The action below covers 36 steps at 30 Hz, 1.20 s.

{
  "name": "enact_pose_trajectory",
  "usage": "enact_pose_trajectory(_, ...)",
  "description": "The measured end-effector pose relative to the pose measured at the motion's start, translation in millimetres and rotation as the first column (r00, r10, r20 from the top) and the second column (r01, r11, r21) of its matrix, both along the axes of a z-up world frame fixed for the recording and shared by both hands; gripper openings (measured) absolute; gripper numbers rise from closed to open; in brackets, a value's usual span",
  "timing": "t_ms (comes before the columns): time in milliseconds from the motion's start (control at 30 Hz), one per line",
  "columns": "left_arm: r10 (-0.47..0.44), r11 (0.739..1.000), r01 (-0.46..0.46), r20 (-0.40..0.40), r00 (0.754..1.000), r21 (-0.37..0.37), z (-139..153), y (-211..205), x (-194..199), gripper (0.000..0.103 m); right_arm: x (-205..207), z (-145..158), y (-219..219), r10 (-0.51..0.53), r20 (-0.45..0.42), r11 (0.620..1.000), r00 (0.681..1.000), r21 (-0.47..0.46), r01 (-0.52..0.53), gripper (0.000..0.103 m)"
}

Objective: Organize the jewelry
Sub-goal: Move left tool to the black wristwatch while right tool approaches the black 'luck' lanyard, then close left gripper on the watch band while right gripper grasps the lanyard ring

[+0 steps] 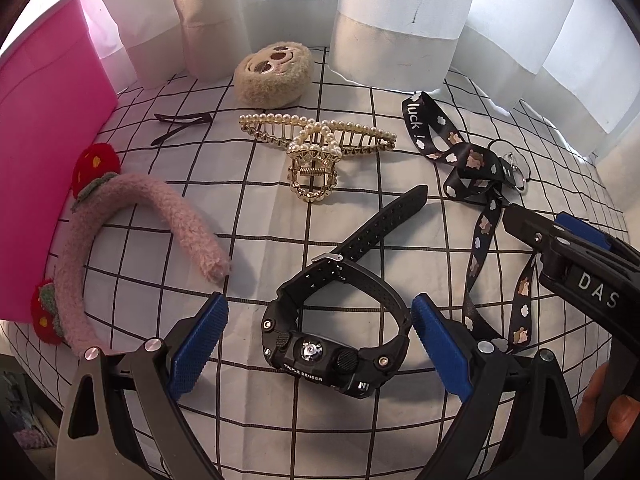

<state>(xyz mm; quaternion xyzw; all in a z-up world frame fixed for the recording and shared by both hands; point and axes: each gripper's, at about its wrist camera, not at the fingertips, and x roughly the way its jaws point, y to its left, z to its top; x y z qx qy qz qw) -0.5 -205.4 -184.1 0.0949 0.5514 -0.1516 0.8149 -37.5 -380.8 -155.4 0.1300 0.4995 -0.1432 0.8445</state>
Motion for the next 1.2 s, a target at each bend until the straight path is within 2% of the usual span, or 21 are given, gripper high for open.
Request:
enact_pose_trajectory(433, 0.015, 1.0, -0.015, -0.039, 0.999, 0.004, -19, -6, 8, 0.091, 45, -20, -16, 0.032, -0.075, 0.997, 0.997, -0.067, -0.037, 0.073)
enact_pose_trajectory(667, 0.014, 0.999, -0.014, -0.019, 1.0, 0.031, -23, -22, 15, 0.096, 55, -23, -18, 0.043, -0.045, 0.994, 0.998, -0.098, -0.047, 0.078)
enact_pose_trajectory(867, 0.023, 0.999, -0.023, 0.003, 1.0, 0.026, -25, -26, 15, 0.097, 51, -26, -15, 0.041, -0.016, 0.993, 0.999, -0.107, -0.042, 0.078)
enact_pose_trajectory(933, 0.025, 0.999, -0.026, 0.008, 1.0, 0.024, -24, -24, 11, 0.094, 41, -27, -11, 0.045, -0.012, 0.993, 0.999, -0.108, -0.046, 0.077)
enact_pose_trajectory(1000, 0.02, 1.0, -0.021, 0.027, 0.999, 0.019, -18, -21, 4, 0.078, 31, -29, -8, 0.047, -0.006, 0.993, 0.999, -0.108, -0.048, 0.077)
enact_pose_trajectory(1100, 0.005, 0.999, -0.007, 0.049, 0.999, 0.032, -14, -22, -4, 0.067, 20, -31, -1, 0.049, 0.006, 0.992, 0.999, -0.116, -0.048, 0.065)
enact_pose_trajectory(1167, 0.003, 1.0, -0.004, 0.045, 0.999, 0.026, -10, -20, -4, 0.066, 16, -30, 5, 0.056, 0.008, 0.991, 0.998, -0.121, -0.055, 0.047)
enact_pose_trajectory(1200, 0.005, 1.0, -0.006, 0.043, 0.999, 0.023, -9, -19, -4, 0.066, 12, -29, 7, 0.059, 0.008, 0.991, 0.998, -0.124, -0.058, 0.043)
